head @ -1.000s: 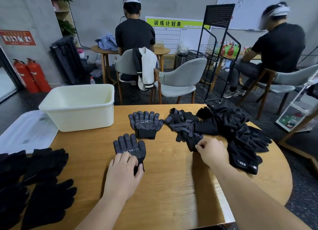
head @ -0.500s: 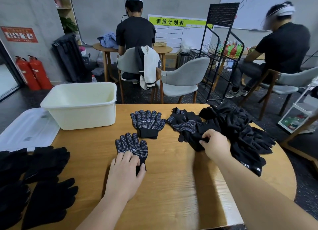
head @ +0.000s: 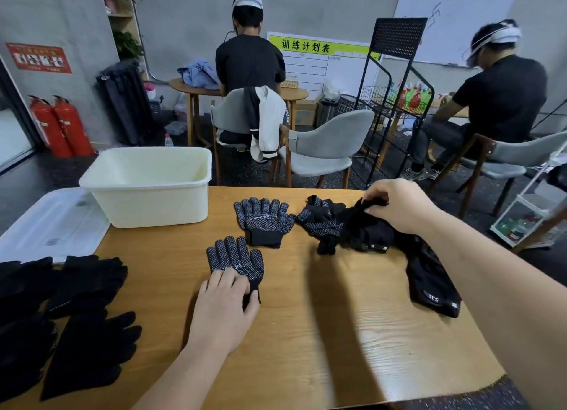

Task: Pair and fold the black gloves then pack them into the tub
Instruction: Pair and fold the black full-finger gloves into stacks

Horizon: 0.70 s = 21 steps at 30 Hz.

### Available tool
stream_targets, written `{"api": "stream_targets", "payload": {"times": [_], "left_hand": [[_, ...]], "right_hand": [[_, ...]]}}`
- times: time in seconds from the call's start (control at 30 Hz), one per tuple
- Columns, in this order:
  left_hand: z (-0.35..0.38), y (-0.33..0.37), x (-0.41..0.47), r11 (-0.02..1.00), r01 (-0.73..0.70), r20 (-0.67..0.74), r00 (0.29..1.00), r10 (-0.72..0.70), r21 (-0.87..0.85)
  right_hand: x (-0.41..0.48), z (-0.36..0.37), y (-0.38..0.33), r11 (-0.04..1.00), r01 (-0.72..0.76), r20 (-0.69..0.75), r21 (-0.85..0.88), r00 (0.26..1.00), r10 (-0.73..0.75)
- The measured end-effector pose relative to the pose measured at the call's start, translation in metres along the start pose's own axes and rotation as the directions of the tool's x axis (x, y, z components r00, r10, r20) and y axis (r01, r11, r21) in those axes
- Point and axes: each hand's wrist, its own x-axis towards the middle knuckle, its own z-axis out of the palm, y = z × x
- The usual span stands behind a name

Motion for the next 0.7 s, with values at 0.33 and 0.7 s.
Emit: {"api": "stream_targets", "payload": {"times": [0.33,0.7], "left_hand": [[-0.001,0.001,-0.001,1.0,0.007,0.007,1.0,-0.007,0.0],[-0.002,0.001,0.0,1.0,0.012,0.005,1.0,-0.012,-0.016]], "right_hand": [[0.005,-0.009,-0.041,0.95,0.078,0.055,0.301,0.994,-0.099],[0.033,-0.02,-0.072,0.967,0.118,-0.38,0.226,0.925,-0.025]]}}
